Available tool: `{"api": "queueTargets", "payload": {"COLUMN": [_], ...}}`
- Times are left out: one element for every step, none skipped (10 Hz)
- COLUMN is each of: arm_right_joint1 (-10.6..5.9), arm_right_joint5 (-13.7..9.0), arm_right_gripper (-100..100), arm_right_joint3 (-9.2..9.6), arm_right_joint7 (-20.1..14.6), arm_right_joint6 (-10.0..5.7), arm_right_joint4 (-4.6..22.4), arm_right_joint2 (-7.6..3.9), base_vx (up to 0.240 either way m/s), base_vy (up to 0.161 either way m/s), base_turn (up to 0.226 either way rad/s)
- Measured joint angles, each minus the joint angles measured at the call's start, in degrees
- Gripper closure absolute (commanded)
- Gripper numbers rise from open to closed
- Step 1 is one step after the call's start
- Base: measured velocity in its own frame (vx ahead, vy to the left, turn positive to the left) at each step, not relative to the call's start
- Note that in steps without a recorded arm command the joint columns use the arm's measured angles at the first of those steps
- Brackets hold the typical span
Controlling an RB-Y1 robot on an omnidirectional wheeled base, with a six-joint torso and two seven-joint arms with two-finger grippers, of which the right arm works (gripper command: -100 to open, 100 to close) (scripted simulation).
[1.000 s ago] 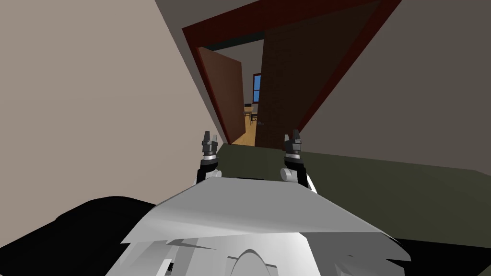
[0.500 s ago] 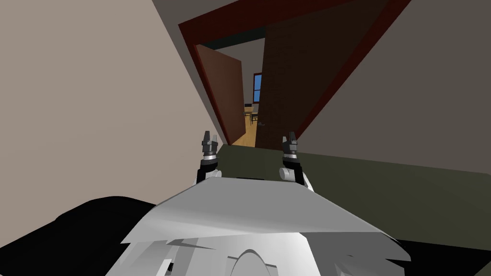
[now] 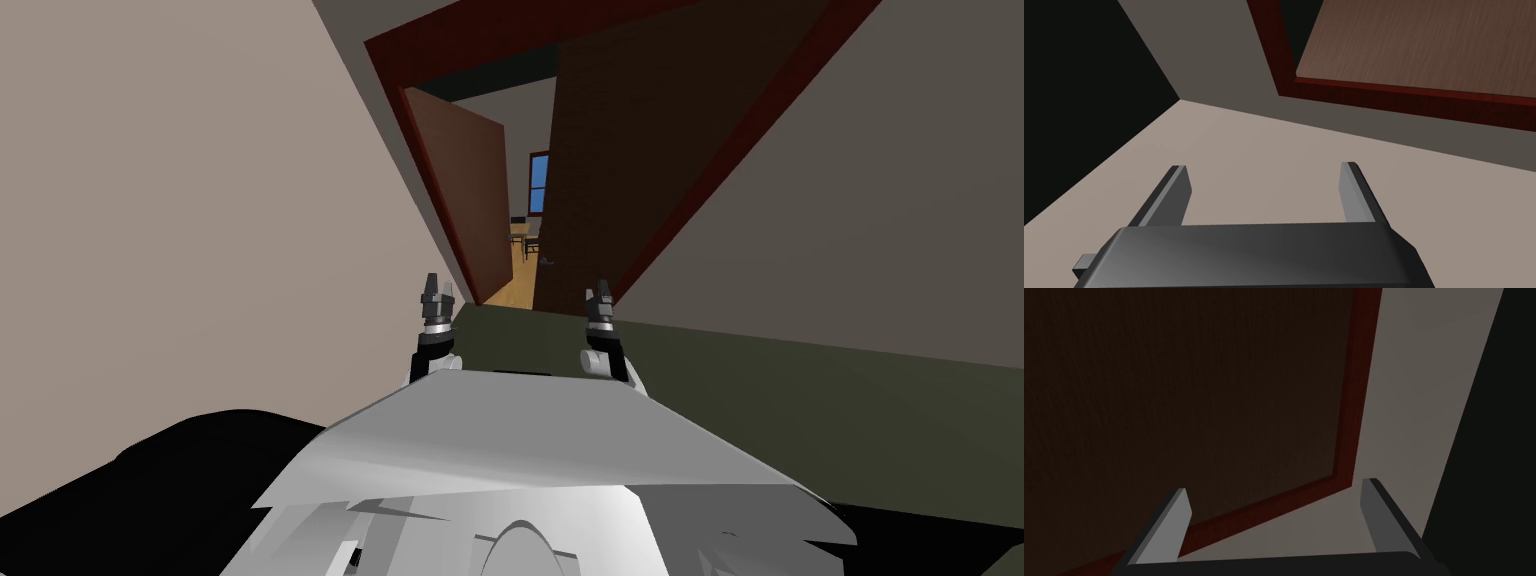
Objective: Push the door open
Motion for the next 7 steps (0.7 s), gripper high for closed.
{"api": "queueTargets", "payload": {"arm_right_joint1": [-1.02,-1.72,-2.16,-2.49,-3.28,-3.84,-4.14], "arm_right_joint5": [0.0,-0.1,-0.2,-0.3,-0.4,-0.4,-0.4], "arm_right_gripper": [-100,-100,-100,-100,-100,-100,-100], "arm_right_joint3": [-0.12,-0.31,-0.41,-0.49,-0.7,-0.73,-0.81], "arm_right_joint7": [0.0,-0.1,-0.2,-0.3,-0.4,-0.4,-0.5], "arm_right_joint6": [-0.42,-0.85,-1.19,-1.54,-1.44,-1.92,-2.28], "arm_right_joint4": [2.0,3.8,5.2,6.5,7.7,9.6,10.8], "arm_right_joint2": [0.02,-0.14,-0.25,-0.36,-0.45,-0.44,-0.55], "base_vx": [0.103,0.092,0.089,0.092,0.089,0.102,0.104], "base_vy": [0.009,0.013,0.01,0.004,0.01,0.021,0.021], "base_turn": [0.006,0.008,0.005,0.006,0.01,0.006,0.004]}}
